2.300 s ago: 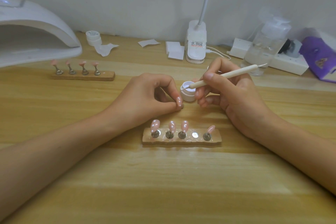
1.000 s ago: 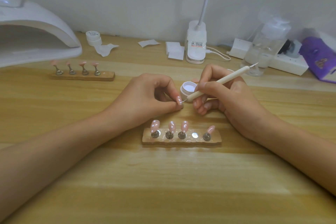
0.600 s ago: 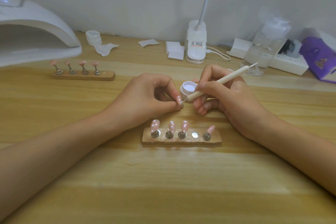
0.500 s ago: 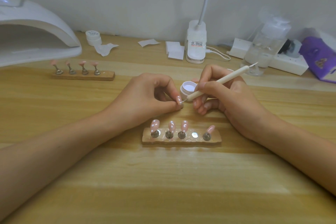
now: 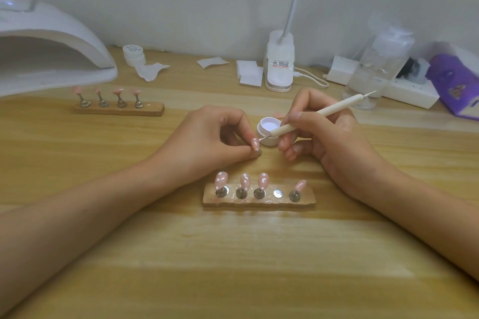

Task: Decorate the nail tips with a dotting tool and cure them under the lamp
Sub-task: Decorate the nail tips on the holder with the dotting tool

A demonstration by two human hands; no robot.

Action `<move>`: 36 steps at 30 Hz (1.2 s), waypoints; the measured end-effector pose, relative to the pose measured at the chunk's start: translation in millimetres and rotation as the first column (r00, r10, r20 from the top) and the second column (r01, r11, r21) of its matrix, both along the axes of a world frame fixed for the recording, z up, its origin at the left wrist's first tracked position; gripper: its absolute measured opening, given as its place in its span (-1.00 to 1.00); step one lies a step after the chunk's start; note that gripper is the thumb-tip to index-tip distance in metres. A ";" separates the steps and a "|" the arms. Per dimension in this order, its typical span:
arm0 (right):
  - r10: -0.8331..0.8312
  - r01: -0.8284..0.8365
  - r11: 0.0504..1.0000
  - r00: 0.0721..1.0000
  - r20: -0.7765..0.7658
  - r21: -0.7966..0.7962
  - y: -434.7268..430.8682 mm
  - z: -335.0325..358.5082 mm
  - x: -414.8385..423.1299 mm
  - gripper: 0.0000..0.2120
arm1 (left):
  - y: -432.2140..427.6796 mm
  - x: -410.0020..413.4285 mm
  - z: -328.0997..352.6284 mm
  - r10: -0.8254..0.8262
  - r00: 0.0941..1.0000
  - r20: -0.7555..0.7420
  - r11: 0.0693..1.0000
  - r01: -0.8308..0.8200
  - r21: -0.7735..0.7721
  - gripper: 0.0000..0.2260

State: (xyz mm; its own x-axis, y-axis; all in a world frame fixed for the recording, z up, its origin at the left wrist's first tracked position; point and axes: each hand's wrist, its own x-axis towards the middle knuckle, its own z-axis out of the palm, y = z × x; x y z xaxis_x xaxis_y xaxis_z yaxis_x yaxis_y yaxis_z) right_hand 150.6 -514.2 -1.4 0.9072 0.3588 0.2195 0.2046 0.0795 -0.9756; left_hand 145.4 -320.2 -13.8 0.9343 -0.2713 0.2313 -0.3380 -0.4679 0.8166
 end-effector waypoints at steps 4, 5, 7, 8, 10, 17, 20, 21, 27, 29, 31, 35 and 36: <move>0.006 -0.006 1.000 1.000 0.017 0.021 -0.8 0.0 0.3 -0.76 | 0.1 -0.6 0.1 -0.011 1.000 -0.002 1.000 0.011 0.000 -0.82; 0.009 -0.009 1.000 1.000 0.020 0.026 -1.0 -0.1 0.5 -0.77 | 0.0 -0.8 -0.1 -0.013 1.000 0.000 1.000 0.013 0.001 -0.81; 0.014 -0.014 0.999 1.000 0.025 0.036 -1.5 -0.2 0.9 -0.77 | -0.4 -0.9 -0.1 -0.016 1.000 0.005 1.000 0.016 0.006 -0.80; 0.015 -0.016 0.999 1.000 0.027 0.040 -1.6 -0.3 1.0 -0.77 | -0.5 -1.1 -0.1 -0.016 1.000 0.008 1.000 0.016 0.008 -0.80; 0.019 -0.020 0.999 0.999 0.033 0.046 -1.6 -0.3 1.0 -0.77 | -0.4 -1.0 0.0 -0.017 1.000 0.009 1.000 0.017 0.009 -0.80; 0.023 -0.025 0.998 0.999 0.028 0.064 -1.9 -0.8 2.4 -0.76 | -0.3 -0.7 -0.4 -0.015 1.000 0.006 1.000 0.015 0.007 -0.80; 0.012 -0.011 0.996 1.000 -0.006 0.084 -2.4 -0.9 4.1 -0.77 | 0.3 -0.3 -0.9 -0.008 1.000 0.015 1.000 0.008 0.012 -0.81; 0.009 -0.007 0.995 1.000 -0.020 0.096 -2.8 -0.8 4.6 -0.77 | 0.5 -0.2 -1.2 -0.007 1.000 0.017 1.000 0.007 0.015 -0.82; 0.015 0.005 0.984 0.993 -0.115 0.176 -6.1 0.5 7.8 -0.79 | 1.5 -1.6 0.6 -0.011 0.999 -0.032 1.000 0.010 -0.027 -0.84; 0.005 0.023 0.980 0.990 -0.140 0.199 -6.8 0.5 8.7 -0.75 | 2.5 -2.5 5.1 -0.006 0.998 -0.063 0.996 0.001 -0.086 -0.85; -0.006 0.044 0.974 0.986 -0.167 0.222 -7.3 0.8 9.7 -0.74 | 3.8 -4.9 12.6 -0.001 0.996 -0.094 0.983 -0.016 -0.181 -0.85; -0.003 0.047 0.970 0.983 -0.182 0.239 -7.8 1.0 10.6 -0.74 | -0.5 -20.9 33.2 -0.038 0.990 -0.135 0.957 -0.002 -0.289 -0.86; -0.002 0.046 0.970 0.984 -0.180 0.238 -7.9 0.6 10.8 -0.73 | -3.2 -26.1 38.1 -0.048 0.994 -0.101 0.968 0.021 -0.249 -0.86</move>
